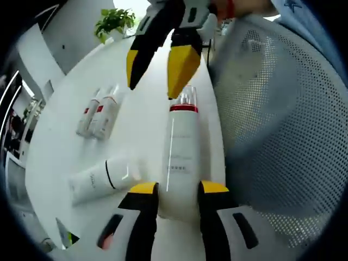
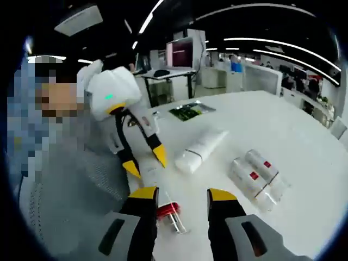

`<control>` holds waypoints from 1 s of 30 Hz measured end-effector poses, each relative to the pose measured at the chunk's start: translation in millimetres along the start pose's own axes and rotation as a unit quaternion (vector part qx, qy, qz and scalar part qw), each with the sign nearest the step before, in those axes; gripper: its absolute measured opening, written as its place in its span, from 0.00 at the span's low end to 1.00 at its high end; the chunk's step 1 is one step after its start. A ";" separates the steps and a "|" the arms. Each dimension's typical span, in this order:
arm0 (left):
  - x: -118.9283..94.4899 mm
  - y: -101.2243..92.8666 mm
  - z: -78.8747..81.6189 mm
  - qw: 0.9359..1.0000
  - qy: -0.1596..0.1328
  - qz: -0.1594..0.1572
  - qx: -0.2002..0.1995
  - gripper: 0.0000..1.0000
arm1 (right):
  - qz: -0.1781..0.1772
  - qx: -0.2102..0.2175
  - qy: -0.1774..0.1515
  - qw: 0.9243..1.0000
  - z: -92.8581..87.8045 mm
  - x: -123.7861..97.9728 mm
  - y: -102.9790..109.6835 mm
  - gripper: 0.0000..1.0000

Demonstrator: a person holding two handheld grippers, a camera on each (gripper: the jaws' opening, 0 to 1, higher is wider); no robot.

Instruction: Arrange the skincare products in the storage area until every visible bottle or jar stands upright without overlapping.

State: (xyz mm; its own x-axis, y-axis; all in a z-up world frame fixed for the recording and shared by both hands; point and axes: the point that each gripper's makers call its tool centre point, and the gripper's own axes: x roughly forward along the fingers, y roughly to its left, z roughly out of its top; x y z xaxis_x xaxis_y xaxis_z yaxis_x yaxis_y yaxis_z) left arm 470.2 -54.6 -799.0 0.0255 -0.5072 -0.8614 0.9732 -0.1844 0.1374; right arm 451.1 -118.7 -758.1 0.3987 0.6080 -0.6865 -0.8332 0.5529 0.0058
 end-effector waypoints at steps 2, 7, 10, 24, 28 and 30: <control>-0.8 -1.0 -6.3 1.000 0.011 0.004 -0.012 0.29 | 0.009 -0.039 0.039 0.998 -13.2 6.1 8.6 0.38; -3.2 -5.1 -20.2 0.999 0.013 0.002 -0.039 0.30 | -0.005 -0.103 0.085 0.991 -27.9 14.0 8.1 0.38; -4.8 -3.7 -22.7 0.999 0.006 0.011 -0.048 0.30 | -0.009 -0.060 0.069 0.996 -24.4 12.3 1.3 0.34; -3.2 -5.0 -20.9 0.997 -0.035 -0.003 -0.068 0.30 | 0.042 -0.028 0.108 0.993 -42.8 15.1 0.0 0.39; -2.8 -5.6 -20.5 0.996 -0.043 -0.007 -0.076 0.30 | 0.033 -0.024 0.106 0.994 -48.6 19.5 -5.8 0.36; -2.9 -5.8 -20.4 0.996 -0.045 -0.007 -0.077 0.30 | 0.028 -0.029 0.106 0.993 -49.8 21.5 -7.4 0.31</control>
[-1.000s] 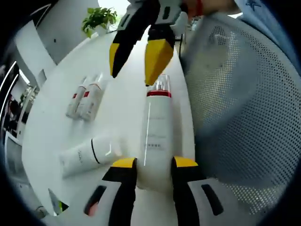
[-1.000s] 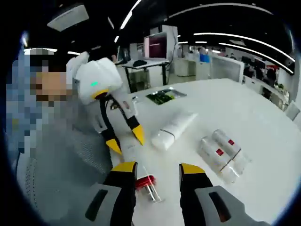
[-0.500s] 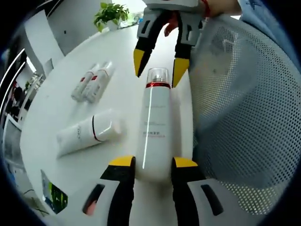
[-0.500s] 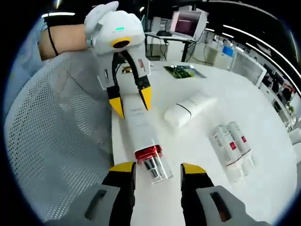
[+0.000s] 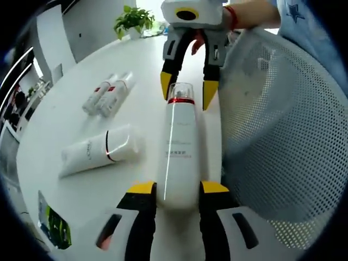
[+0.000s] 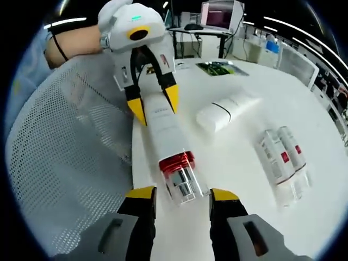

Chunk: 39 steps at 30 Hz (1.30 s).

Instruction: Arrange the skincare products in the storage area until every visible bottle or jar stands upright without overlapping.

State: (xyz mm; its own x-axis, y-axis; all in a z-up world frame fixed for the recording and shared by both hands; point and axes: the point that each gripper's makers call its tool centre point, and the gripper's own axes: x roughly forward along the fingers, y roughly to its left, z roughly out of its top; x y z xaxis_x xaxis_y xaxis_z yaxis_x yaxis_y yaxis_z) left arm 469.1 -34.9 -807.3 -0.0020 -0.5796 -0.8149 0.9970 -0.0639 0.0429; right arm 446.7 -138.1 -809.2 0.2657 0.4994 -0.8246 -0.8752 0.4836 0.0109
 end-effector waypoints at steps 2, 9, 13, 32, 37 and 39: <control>-0.1 -0.3 0.3 1.000 -0.003 0.001 0.001 0.30 | -0.021 -0.013 -0.010 1.000 2.8 1.6 -6.6 0.27; 0.6 -0.6 0.6 1.000 -0.002 -0.002 0.000 0.30 | -0.028 0.017 -0.020 0.999 2.1 1.7 -4.6 0.27; 1.0 -0.5 0.5 1.000 -0.002 -0.005 -0.007 0.30 | -0.029 0.014 0.017 0.999 2.2 0.3 -3.7 0.25; 1.9 1.8 0.1 1.000 0.001 -0.011 -0.026 0.32 | 0.004 0.050 -0.099 0.994 62.2 -55.8 9.9 0.23; 2.2 4.1 0.2 0.999 0.002 -0.007 -0.037 0.33 | 0.033 0.056 -0.159 0.985 98.7 -71.4 18.1 0.21; 2.2 5.0 -0.2 0.999 0.004 -0.004 -0.053 0.34 | 0.034 0.054 -0.169 0.984 108.5 -72.3 19.8 0.21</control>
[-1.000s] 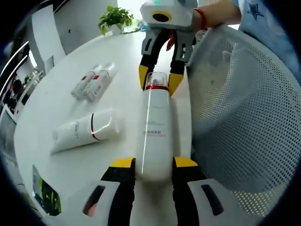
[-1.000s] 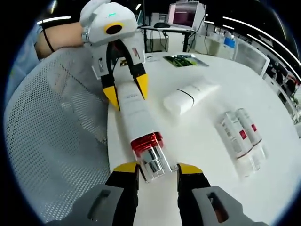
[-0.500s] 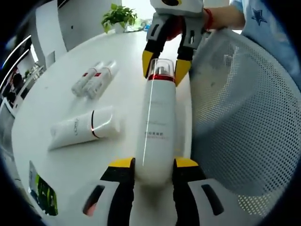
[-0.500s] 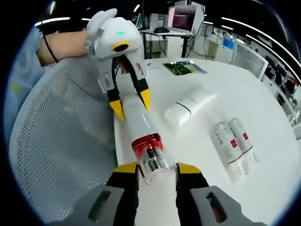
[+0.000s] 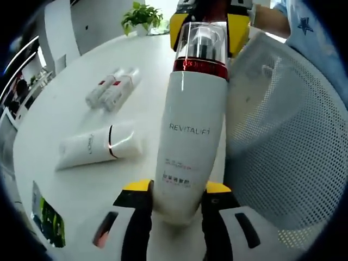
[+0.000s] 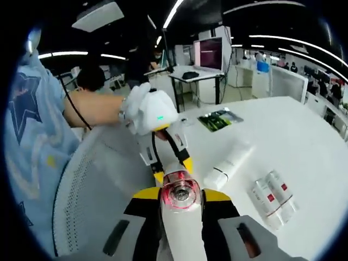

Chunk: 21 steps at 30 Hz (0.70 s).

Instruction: Arrange the skincare products in the storage area until every visible bottle or jar stands upright without overlapping.

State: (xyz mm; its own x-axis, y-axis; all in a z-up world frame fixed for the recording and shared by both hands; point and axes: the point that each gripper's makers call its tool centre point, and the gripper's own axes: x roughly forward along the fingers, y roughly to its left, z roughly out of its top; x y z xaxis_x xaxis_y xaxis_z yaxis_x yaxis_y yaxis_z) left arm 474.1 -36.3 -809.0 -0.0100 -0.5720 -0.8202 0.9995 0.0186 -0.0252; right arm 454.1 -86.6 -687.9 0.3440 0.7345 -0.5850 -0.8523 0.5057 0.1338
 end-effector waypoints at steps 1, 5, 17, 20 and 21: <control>0.1 0.3 1.7 1.000 -0.002 0.000 -0.010 0.35 | -0.002 -0.003 0.003 1.000 2.0 2.5 0.6 0.21; -2.8 -1.1 9.9 1.000 -0.021 0.001 -0.006 0.36 | 0.000 -0.008 0.004 1.000 5.1 7.4 1.6 0.20; -28.0 -9.2 67.0 0.988 -0.149 -0.011 -0.023 0.36 | 0.000 -0.017 0.003 1.000 13.2 11.5 4.4 0.20; -31.9 -11.8 73.0 0.986 -0.164 -0.009 -0.018 0.35 | 0.002 -0.027 0.003 1.000 17.3 11.5 6.9 0.20; -32.9 -12.2 74.2 0.986 -0.167 -0.006 -0.013 0.35 | 0.003 -0.029 0.001 1.000 19.9 10.8 6.8 0.20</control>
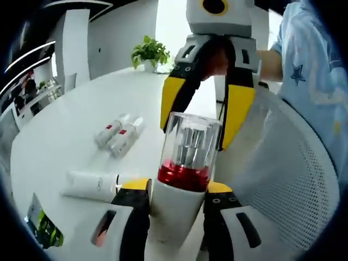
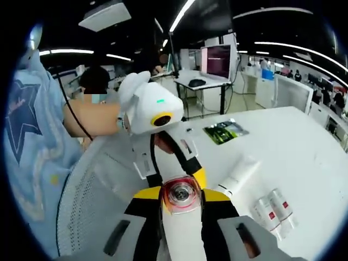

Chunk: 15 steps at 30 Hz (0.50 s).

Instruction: Arrange the skincare products in the storage area until every visible bottle or jar stands upright without overlapping.

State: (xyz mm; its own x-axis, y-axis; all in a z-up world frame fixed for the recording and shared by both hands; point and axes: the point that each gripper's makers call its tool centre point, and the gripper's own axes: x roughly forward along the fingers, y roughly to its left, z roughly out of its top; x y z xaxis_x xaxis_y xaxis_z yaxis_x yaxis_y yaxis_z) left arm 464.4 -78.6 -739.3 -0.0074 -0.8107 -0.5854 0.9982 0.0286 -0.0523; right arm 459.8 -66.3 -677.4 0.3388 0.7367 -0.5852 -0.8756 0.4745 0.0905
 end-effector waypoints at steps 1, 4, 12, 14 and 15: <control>-0.2 0.3 0.9 1.000 -0.002 0.001 0.004 0.35 | 0.000 -0.001 -0.003 1.000 2.1 -0.6 -0.5 0.20; -2.0 1.0 9.1 0.999 -0.025 0.006 0.023 0.34 | 0.009 0.007 -0.039 0.999 18.3 -3.8 -1.1 0.21; -0.5 2.4 16.2 0.999 -0.045 0.005 0.021 0.33 | 0.009 -0.007 -0.049 0.999 30.8 -1.5 -0.3 0.22; -1.2 4.9 15.7 0.999 -0.044 0.010 0.028 0.33 | 0.005 -0.009 -0.062 0.998 31.9 -1.0 -1.1 0.22; -1.4 6.1 15.4 0.999 -0.043 0.013 0.031 0.33 | 0.000 -0.010 -0.077 0.997 34.2 -0.8 -2.2 0.22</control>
State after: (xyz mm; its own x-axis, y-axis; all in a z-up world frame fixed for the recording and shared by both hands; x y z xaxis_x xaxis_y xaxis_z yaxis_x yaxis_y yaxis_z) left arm 471.4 -86.3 -726.3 0.0208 -0.8575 -0.5140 0.9998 0.0162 0.0135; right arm 473.2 -51.4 -649.6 0.3872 0.8023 -0.4542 -0.8812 0.4669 0.0735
